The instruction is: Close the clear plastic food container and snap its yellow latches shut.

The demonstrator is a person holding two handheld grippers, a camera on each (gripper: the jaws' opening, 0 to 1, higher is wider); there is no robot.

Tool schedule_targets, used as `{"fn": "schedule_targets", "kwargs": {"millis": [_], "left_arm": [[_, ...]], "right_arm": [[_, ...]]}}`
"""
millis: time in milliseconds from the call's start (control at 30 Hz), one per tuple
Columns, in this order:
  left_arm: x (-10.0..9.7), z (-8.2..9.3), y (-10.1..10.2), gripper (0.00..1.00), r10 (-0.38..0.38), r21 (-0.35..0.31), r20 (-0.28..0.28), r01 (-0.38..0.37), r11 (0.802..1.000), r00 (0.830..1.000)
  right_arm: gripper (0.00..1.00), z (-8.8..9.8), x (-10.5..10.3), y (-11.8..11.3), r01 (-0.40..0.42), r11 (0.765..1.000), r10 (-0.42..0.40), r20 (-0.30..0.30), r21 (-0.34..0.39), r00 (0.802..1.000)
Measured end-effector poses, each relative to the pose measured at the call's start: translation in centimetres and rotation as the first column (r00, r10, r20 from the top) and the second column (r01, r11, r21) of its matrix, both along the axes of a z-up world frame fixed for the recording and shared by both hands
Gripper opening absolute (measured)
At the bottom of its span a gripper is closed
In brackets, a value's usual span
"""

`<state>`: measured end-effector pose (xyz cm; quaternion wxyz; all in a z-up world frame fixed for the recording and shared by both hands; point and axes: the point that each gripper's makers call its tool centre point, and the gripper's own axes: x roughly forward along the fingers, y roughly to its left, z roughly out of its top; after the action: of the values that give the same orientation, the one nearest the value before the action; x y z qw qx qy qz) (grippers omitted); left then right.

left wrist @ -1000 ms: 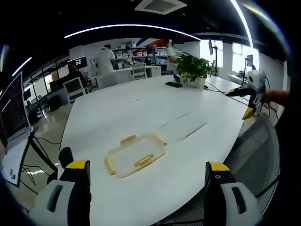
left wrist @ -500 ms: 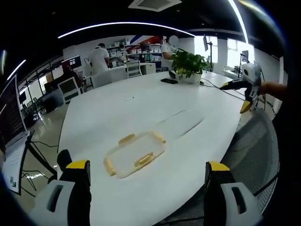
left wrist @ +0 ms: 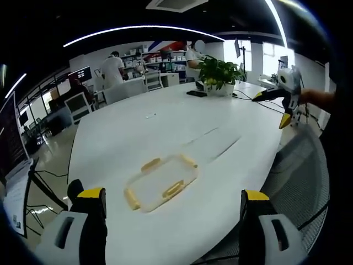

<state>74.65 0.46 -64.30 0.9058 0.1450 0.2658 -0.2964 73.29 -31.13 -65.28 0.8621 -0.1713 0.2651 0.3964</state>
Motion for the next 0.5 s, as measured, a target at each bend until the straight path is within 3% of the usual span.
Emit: {"fn": "schedule_targets", "kwargs": {"millis": [500], "left_arm": [[0.9, -0.4, 0.6, 0.98, -0.03, 0.025, -0.009, 0.03, 0.999, 1.0]], "right_arm": [[0.96, 0.1, 1.8, 2.0, -0.101, 0.995, 0.101, 0.007, -0.019, 0.995]]}}
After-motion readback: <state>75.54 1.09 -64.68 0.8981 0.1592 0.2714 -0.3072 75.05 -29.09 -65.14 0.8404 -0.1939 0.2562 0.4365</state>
